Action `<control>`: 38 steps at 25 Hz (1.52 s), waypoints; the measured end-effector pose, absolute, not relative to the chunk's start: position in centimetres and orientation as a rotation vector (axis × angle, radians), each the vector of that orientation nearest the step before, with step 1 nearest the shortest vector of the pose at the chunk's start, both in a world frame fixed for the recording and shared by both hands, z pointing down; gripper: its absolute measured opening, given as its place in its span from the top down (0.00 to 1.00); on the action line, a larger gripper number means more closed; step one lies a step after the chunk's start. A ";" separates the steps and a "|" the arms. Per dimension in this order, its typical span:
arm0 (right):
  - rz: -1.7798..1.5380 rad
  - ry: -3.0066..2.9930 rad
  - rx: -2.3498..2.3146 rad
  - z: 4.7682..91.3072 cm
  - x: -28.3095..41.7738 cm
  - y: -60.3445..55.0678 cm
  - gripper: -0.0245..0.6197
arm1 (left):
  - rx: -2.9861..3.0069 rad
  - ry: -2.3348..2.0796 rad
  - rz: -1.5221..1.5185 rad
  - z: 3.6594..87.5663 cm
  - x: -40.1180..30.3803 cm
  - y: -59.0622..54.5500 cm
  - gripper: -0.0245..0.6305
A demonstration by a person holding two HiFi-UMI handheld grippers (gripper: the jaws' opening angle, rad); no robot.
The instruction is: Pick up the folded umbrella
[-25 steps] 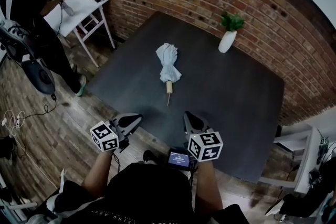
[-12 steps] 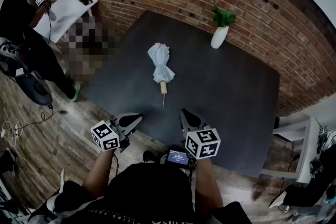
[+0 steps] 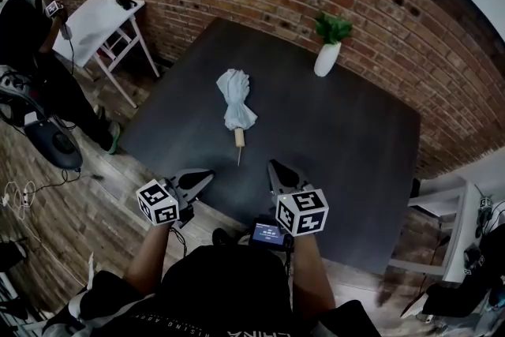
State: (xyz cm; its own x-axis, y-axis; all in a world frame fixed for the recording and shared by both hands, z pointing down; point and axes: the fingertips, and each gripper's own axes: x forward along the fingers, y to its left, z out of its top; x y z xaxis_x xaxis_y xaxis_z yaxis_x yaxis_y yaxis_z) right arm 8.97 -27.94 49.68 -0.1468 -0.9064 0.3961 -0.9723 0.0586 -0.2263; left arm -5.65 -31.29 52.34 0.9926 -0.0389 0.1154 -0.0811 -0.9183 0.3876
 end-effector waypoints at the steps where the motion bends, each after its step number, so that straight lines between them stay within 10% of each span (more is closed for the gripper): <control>1: 0.670 -2.177 1.947 49.7 9.1 -28.0 0.95 | 2.735 -0.090 0.149 52.4 -5.5 -31.4 0.96; 38: 0.953 -2.190 1.866 54.5 13.7 -42.3 0.95 | 2.750 -0.050 0.219 53.9 3.1 -45.4 0.96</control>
